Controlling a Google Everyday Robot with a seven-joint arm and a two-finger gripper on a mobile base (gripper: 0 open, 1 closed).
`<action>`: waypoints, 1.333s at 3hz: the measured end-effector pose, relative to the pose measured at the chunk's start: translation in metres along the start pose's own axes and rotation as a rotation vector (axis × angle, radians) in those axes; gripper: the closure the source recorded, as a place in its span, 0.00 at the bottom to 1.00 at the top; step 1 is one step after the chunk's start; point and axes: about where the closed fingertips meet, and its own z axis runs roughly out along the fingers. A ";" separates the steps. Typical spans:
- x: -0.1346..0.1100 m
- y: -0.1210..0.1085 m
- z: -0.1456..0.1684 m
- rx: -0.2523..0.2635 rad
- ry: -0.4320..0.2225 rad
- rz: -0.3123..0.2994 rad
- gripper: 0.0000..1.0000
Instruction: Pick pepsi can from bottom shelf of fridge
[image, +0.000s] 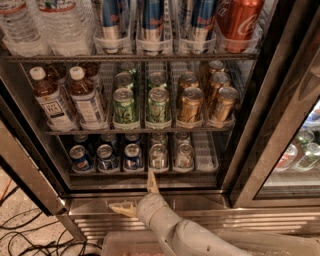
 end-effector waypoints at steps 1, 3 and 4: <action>-0.003 0.009 0.021 0.025 -0.064 0.004 0.00; -0.007 0.044 0.047 0.102 -0.146 0.039 0.00; -0.016 0.049 0.052 0.159 -0.170 0.064 0.00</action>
Offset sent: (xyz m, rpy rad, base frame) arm 0.0136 0.0702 -0.0128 0.1286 -0.1481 -0.1114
